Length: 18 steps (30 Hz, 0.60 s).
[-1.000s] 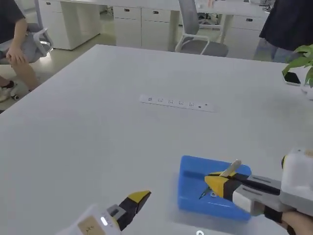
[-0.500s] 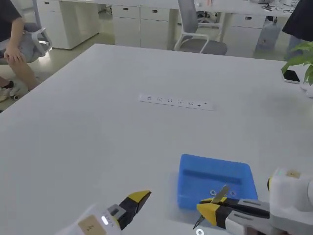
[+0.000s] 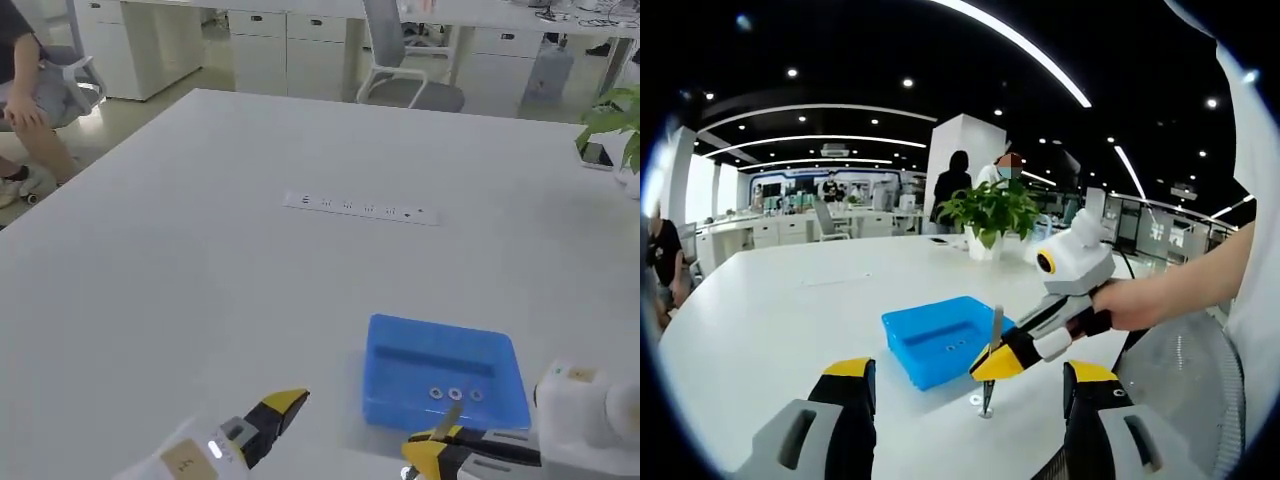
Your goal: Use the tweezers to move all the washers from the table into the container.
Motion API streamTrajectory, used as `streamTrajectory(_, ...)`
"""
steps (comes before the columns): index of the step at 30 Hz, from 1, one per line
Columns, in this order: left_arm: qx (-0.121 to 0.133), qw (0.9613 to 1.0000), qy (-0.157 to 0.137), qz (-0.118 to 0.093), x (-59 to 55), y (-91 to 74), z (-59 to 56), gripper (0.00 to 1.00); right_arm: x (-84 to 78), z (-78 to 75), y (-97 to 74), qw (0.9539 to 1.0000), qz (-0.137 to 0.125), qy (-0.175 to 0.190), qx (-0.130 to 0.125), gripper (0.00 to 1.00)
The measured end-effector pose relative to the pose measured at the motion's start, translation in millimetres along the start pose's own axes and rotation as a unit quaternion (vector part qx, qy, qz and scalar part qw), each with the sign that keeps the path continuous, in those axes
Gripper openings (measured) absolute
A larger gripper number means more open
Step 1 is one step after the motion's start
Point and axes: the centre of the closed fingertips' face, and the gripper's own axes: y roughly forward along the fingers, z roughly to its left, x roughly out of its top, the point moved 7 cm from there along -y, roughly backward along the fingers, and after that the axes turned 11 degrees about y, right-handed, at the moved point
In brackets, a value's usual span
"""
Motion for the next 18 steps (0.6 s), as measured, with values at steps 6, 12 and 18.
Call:
streamTrajectory(6, 0.0, 1.0, 0.001, 0.002, -1.3, 0.0, 0.8, 0.77, -3.4, 3.2, 0.3, 0.9999, 0.003, -0.01, 0.001, 0.04)
streamTrajectory(12, -0.002, 1.0, 0.002, 0.004, -1.4, 0.3, 0.3, 0.77, -7.9, 16.6, 0.3, 0.9936, 0.036, -0.107, 0.01, 0.05)
streamTrajectory(18, -0.004, 1.0, 0.002, 0.004, -1.2, 0.5, -0.4, 0.77, -15.1, 25.4, 3.3, 0.9787, 0.058, -0.197, -0.003, 0.04)
